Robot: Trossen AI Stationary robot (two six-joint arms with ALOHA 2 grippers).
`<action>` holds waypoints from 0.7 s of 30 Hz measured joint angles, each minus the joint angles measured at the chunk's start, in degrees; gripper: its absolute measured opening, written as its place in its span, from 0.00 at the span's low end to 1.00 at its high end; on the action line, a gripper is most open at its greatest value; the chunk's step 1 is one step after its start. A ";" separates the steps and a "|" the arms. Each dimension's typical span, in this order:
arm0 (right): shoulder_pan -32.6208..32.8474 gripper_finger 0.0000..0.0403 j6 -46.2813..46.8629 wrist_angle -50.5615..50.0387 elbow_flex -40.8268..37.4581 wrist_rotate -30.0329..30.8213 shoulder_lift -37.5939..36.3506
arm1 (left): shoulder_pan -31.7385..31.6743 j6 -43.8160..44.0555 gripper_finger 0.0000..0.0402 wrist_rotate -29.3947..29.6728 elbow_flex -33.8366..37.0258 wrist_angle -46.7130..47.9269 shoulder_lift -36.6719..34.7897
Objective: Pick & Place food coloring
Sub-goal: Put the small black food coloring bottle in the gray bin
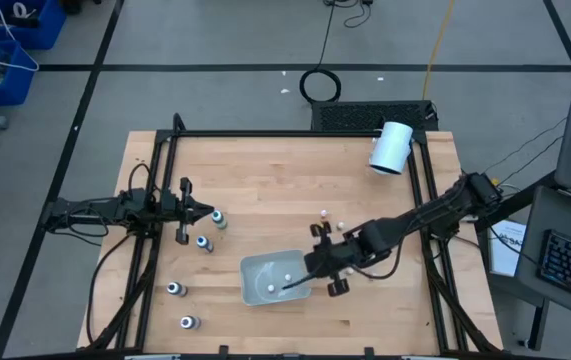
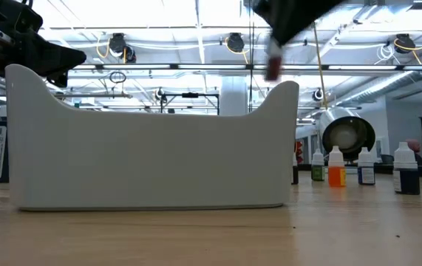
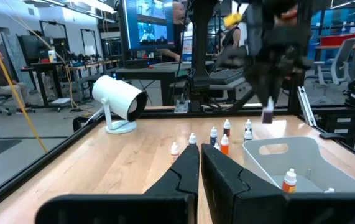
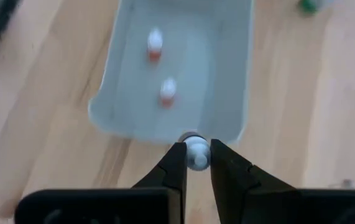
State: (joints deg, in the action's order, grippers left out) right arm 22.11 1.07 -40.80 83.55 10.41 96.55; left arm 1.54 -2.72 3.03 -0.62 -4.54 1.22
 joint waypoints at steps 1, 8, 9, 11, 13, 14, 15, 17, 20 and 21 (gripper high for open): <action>-0.34 0.09 -1.78 0.13 1.12 0.00 0.02 | 0.00 0.00 0.06 0.00 -0.02 0.00 0.00; -3.05 0.09 -9.90 4.47 5.30 -0.09 0.02 | 0.00 0.00 0.06 0.00 0.00 0.00 0.01; -3.31 0.09 -10.82 5.50 5.43 -0.15 0.02 | 0.00 0.00 0.06 0.00 -0.01 -0.01 0.00; -3.95 0.09 -12.52 7.71 5.57 -2.08 0.73 | 0.00 0.00 0.06 0.00 0.00 0.02 0.00; -4.45 0.09 -13.95 8.37 6.71 -4.31 2.41 | -0.02 0.00 0.06 0.00 -0.01 0.00 0.00; -4.51 0.09 -14.64 7.35 7.85 -4.65 3.71 | 0.00 0.00 0.06 0.00 0.00 0.02 0.02; -4.51 0.09 -15.60 6.85 9.33 -4.58 5.16 | 0.00 0.00 0.06 0.00 -0.01 -0.01 0.01; -4.53 0.09 -17.25 5.51 12.47 -4.63 8.29 | -0.02 0.00 0.06 0.00 -0.02 0.00 0.02; -4.56 0.09 -18.98 3.31 16.26 -4.68 13.60 | -0.01 0.00 0.06 0.00 -0.01 0.01 0.02; -4.65 0.09 -19.55 2.68 17.24 -4.74 15.34 | 0.00 0.00 0.06 0.00 0.00 0.00 0.02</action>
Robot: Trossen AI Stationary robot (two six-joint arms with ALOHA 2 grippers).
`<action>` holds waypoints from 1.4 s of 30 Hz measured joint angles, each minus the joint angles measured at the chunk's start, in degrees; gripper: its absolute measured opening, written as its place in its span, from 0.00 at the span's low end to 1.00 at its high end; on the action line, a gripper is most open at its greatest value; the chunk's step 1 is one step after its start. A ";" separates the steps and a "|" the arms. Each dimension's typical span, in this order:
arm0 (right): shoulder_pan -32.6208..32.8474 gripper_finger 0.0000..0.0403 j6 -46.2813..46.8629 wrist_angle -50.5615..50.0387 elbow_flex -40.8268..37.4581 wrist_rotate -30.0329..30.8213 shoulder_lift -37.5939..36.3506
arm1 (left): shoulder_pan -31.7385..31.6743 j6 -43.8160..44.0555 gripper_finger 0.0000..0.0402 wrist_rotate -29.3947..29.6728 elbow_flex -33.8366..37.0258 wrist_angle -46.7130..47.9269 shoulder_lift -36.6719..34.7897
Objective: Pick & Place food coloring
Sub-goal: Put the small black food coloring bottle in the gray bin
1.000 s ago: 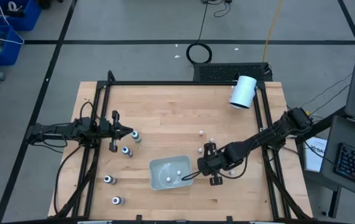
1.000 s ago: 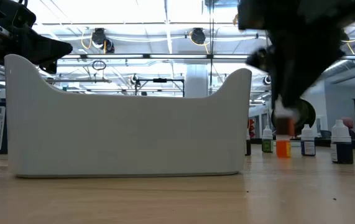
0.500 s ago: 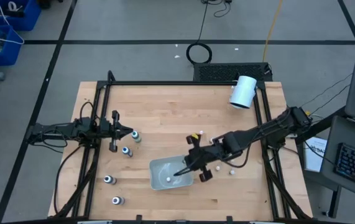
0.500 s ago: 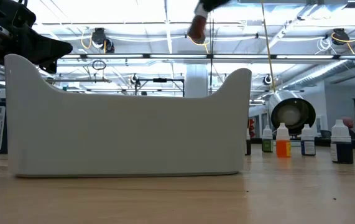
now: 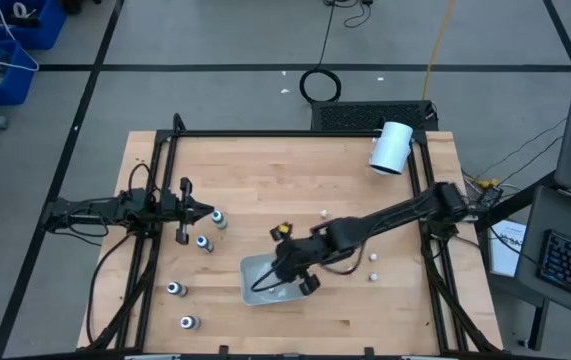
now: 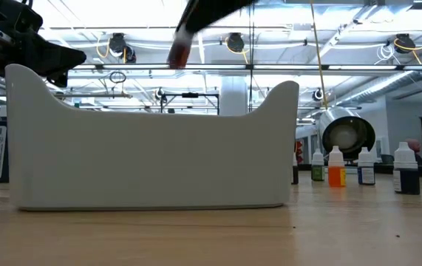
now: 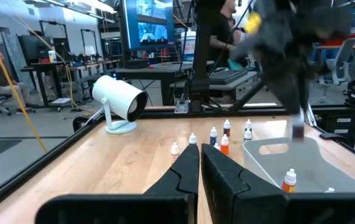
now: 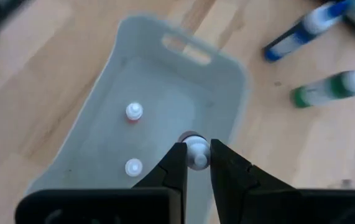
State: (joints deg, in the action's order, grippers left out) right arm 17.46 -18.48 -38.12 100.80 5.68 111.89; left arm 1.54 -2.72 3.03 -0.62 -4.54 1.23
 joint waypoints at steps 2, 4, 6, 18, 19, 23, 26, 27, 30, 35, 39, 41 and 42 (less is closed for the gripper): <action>-0.26 0.09 -0.82 -1.36 1.90 -0.81 3.24 | -0.02 0.00 0.06 0.00 0.00 0.02 0.00; -0.75 0.09 -1.71 -1.29 4.16 -2.92 6.18 | 0.00 0.00 0.06 0.00 0.00 0.00 -0.01; -1.26 0.09 -2.20 -2.42 6.57 -4.50 8.83 | -0.01 0.00 0.06 0.00 0.00 0.02 -0.01; -2.57 0.09 -1.96 -12.59 12.18 -5.97 16.25 | -0.02 0.00 0.06 0.00 0.00 0.00 0.00; -2.57 0.09 -1.90 -12.34 12.10 -5.97 16.19 | 0.00 0.00 0.06 0.00 0.00 0.02 0.00; -2.54 0.09 -0.81 -12.08 11.73 -6.88 16.14 | -0.01 0.00 0.06 0.00 0.00 0.01 -0.01; -2.54 0.09 -0.81 -10.18 10.71 -7.92 16.85 | -0.02 0.00 0.06 0.00 0.00 0.02 0.00; -2.54 0.09 -0.85 -10.10 10.30 -7.72 17.03 | 0.00 0.00 0.06 0.00 -0.01 0.00 0.00; -2.54 0.09 -0.91 -8.45 9.27 -7.46 16.92 | -0.02 0.02 0.06 0.02 0.00 0.00 0.00; -2.54 0.08 -0.78 -7.85 8.81 -7.46 16.90 | 0.00 0.02 0.06 0.00 0.00 0.00 -0.02; -2.58 0.08 -0.74 -7.97 8.81 -7.45 16.90 | 0.00 0.02 0.06 0.01 0.00 0.00 -0.01; -2.61 0.08 -0.67 -7.92 8.81 -7.48 16.90 | 0.00 0.00 0.06 0.02 0.00 0.00 0.00; -2.63 0.10 -0.63 -7.95 8.81 -7.46 16.90 | 0.00 0.02 0.06 0.00 0.00 0.00 0.00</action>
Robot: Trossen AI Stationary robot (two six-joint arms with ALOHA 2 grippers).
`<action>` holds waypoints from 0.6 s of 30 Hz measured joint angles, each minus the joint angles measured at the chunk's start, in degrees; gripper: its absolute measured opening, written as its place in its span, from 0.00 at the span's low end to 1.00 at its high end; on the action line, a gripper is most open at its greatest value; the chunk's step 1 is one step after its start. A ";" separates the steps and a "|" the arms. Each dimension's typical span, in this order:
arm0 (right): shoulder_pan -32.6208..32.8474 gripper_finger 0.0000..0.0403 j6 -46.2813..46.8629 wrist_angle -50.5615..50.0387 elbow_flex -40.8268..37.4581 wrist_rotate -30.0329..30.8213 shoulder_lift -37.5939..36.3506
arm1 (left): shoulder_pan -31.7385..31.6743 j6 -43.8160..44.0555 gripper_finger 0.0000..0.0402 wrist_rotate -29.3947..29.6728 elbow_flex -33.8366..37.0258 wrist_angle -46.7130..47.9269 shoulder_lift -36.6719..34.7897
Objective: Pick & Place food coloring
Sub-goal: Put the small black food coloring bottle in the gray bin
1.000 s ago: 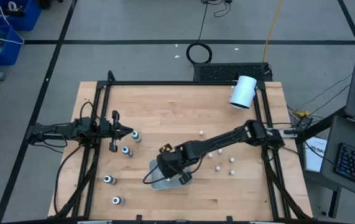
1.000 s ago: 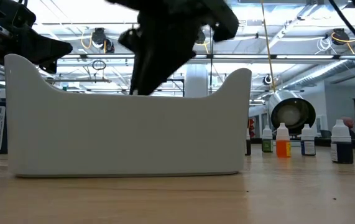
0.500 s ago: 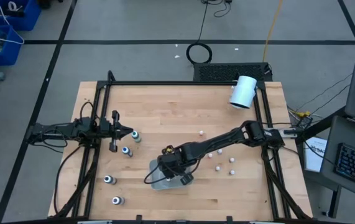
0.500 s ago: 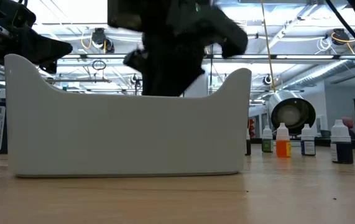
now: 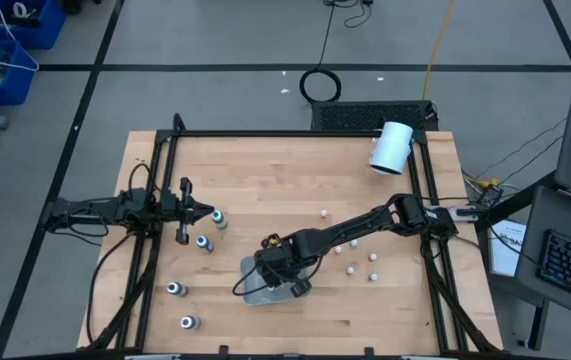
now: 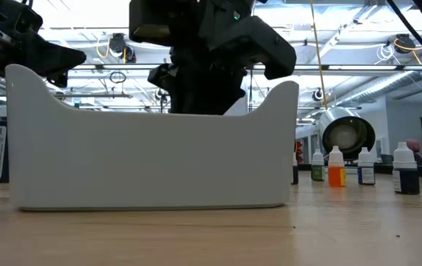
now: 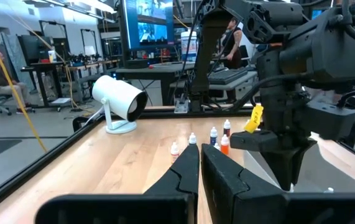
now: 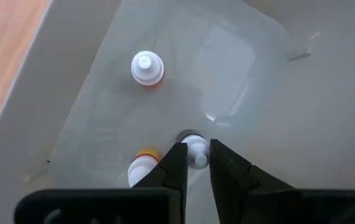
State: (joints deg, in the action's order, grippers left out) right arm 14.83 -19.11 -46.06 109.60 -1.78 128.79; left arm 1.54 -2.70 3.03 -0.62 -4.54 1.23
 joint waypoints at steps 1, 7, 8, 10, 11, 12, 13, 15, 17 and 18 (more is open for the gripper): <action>0.00 0.12 0.26 0.02 0.00 -0.02 0.00 | 0.00 -0.02 0.06 0.00 0.00 0.00 0.00; 0.20 0.19 0.41 0.00 -0.02 -0.02 0.02 | -0.01 -0.02 0.06 0.02 0.00 0.00 0.00; 0.20 0.19 0.41 0.01 -0.02 -0.02 0.02 | 0.00 -0.02 0.06 0.00 0.00 0.00 0.00; 0.20 0.18 0.41 0.04 -0.02 -0.02 0.02 | 0.00 -0.02 0.06 0.02 0.00 0.00 0.00; 0.20 0.18 0.41 0.09 -0.02 -0.02 0.02 | -0.02 -0.02 0.06 0.02 0.00 0.00 0.00; 0.20 0.18 0.41 0.25 -0.02 0.00 0.02 | 0.00 -0.02 0.06 0.02 -0.01 0.00 0.00; 0.21 0.17 0.41 0.39 -0.02 0.06 0.02 | -0.01 -0.02 0.06 0.01 0.00 0.00 0.00; 0.22 0.17 0.41 0.50 -0.02 0.10 0.02 | 0.00 -0.02 0.06 0.02 -0.02 0.00 0.00; 0.22 0.17 0.41 0.57 -0.02 0.51 -0.01 | -0.01 -0.02 0.06 0.02 0.00 0.00 0.00; 0.26 0.17 0.42 0.35 -0.06 1.26 -0.30 | 0.00 -0.02 0.06 0.02 -0.02 0.00 0.00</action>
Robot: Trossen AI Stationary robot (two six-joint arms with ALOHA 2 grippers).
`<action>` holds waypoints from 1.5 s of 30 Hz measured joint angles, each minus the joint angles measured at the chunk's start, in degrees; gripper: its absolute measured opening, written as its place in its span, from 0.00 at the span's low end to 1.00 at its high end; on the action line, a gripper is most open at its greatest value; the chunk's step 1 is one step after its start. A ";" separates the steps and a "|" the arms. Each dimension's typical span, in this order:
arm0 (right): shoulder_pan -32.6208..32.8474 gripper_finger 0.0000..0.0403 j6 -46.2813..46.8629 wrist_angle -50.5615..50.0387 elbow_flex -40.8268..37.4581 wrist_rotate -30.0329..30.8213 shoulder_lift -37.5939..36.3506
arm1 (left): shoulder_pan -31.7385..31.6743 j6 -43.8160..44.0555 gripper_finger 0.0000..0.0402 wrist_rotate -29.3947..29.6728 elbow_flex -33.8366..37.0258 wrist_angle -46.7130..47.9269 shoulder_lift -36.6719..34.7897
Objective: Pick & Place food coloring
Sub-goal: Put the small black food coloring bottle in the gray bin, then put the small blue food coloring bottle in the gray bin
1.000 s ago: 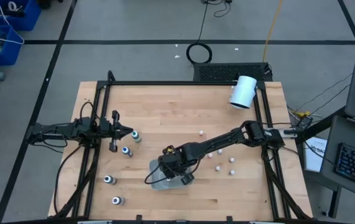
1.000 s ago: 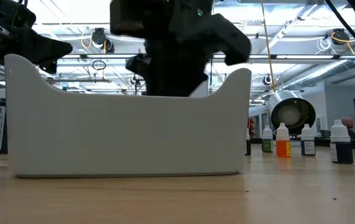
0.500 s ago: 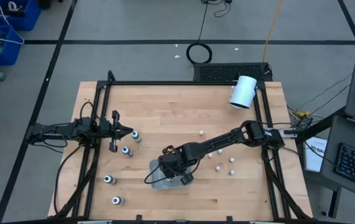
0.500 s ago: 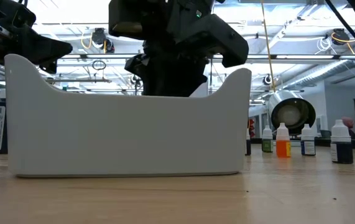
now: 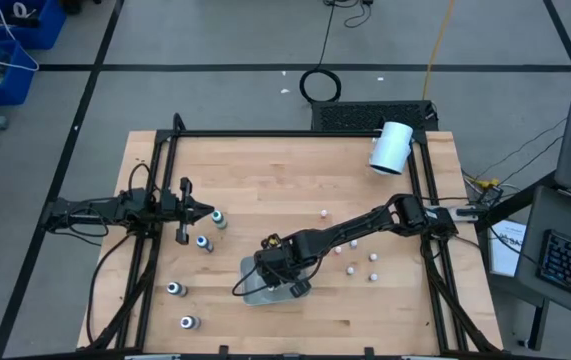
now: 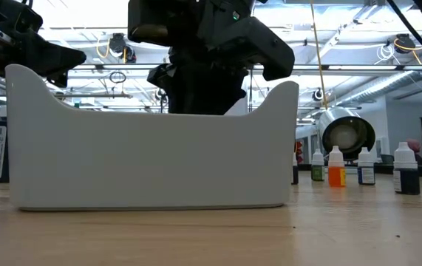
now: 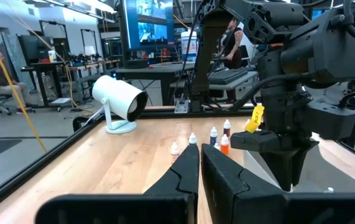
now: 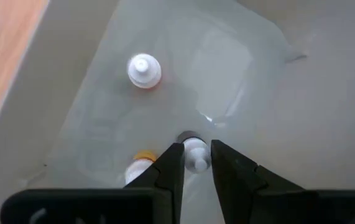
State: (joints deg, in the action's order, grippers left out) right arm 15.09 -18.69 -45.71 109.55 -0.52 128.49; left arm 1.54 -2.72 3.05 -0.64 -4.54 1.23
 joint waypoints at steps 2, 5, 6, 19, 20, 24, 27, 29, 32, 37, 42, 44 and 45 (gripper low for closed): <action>0.16 0.17 0.00 -0.38 -0.05 2.14 -0.75 | 0.00 0.00 0.06 0.00 0.00 0.00 0.00; 0.51 0.19 0.03 -0.94 -0.05 5.72 -3.20 | 0.00 0.00 0.06 0.00 0.02 0.00 0.00; 0.65 0.19 0.02 -0.80 -0.05 6.31 -4.19 | 0.00 0.00 0.06 0.00 0.01 0.00 -0.01; 1.69 0.26 17.62 -19.01 -0.24 1.49 -14.17 | 0.00 0.00 0.06 0.00 0.02 -0.01 -0.02; 2.29 0.27 21.25 -20.66 -0.98 0.63 -15.39 | -0.02 0.00 0.06 0.00 0.01 0.00 -0.01; 6.78 0.27 34.69 -24.42 -7.56 0.23 -21.16 | -0.02 0.00 0.06 0.00 0.02 0.00 -0.02; 9.54 0.27 46.31 -25.04 -14.64 0.20 -26.27 | -0.02 0.00 0.06 0.00 0.02 0.00 -0.01; 11.27 0.26 55.02 -25.22 -20.18 0.41 -30.06 | -0.01 0.00 0.06 0.00 0.00 0.00 -0.02; 13.93 0.27 67.46 -23.67 -28.90 0.50 -35.79 | -0.01 0.00 0.06 0.00 0.02 0.00 -0.01; 17.84 0.31 80.42 -15.72 -42.78 0.47 -44.09 | -0.02 -0.02 0.06 -0.02 0.01 0.02 -0.02; 19.09 0.34 85.48 -2.34 -53.71 -0.16 -48.92 | -0.01 0.03 0.06 -0.01 0.01 0.00 -0.01; 19.17 0.35 86.30 0.52 -56.57 -1.48 -49.93 | 0.00 0.00 0.06 -0.01 0.02 0.02 -0.02; 19.17 0.35 86.80 1.01 -57.54 -1.77 -50.24 | -0.02 0.04 0.06 0.00 0.02 0.00 -0.02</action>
State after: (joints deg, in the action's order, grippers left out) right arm 34.26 68.11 -44.70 52.00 -2.30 78.25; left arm 1.52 -2.68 3.05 -0.62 -4.54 1.21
